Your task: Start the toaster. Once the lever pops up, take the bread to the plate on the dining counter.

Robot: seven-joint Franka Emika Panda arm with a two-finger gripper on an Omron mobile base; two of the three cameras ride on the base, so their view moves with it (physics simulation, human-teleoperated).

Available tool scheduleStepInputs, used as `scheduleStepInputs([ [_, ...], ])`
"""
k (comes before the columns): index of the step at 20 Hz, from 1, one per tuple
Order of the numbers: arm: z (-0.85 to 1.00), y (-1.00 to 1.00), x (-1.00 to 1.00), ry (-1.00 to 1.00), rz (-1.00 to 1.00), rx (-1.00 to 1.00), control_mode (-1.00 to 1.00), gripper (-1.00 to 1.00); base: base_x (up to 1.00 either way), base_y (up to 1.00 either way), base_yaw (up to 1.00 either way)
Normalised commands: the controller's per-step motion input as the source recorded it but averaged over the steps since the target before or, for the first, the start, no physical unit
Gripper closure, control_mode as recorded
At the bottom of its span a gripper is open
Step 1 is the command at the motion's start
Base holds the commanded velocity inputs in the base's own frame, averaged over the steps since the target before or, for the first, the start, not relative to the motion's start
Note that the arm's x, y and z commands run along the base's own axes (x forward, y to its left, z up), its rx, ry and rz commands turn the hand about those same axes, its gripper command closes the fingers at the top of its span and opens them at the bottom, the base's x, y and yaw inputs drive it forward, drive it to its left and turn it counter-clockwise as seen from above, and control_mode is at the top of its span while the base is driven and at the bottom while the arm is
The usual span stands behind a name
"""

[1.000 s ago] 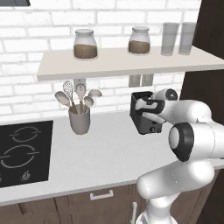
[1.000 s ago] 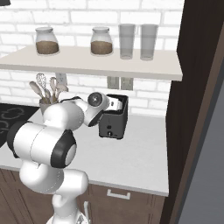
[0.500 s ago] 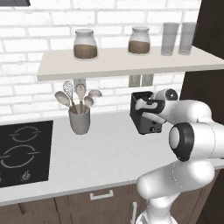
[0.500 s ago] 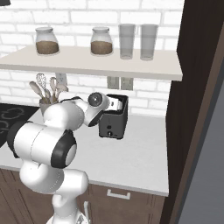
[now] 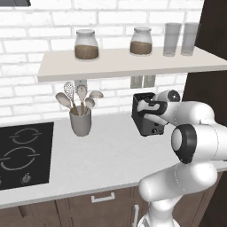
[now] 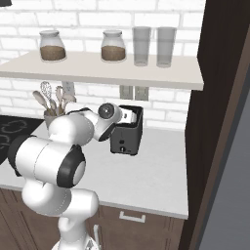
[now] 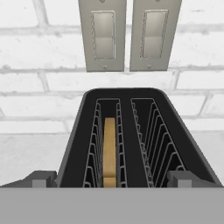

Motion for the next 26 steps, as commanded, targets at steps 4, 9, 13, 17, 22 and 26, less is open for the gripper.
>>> scheduleStepInputs([
  [4,0.0,0.0,0.0,0.0,0.0,0.0,-1.0,-1.0,0.0,0.0,0.0],
  [9,0.0,0.0,0.0,0.0,0.0,0.0,-1.0,-1.0,0.0,0.0,0.0],
  [13,0.0,0.0,0.0,0.0,0.0,0.0,-1.0,-1.0,0.0,0.0,0.0],
  [17,0.0,0.0,0.0,0.0,0.0,0.0,-1.0,-1.0,0.0,0.0,0.0],
  [22,0.0,0.0,0.0,0.0,0.0,0.0,-1.0,-1.0,0.0,0.0,0.0],
  [26,0.0,0.0,0.0,0.0,0.0,0.0,-1.0,-1.0,0.0,0.0,0.0],
])
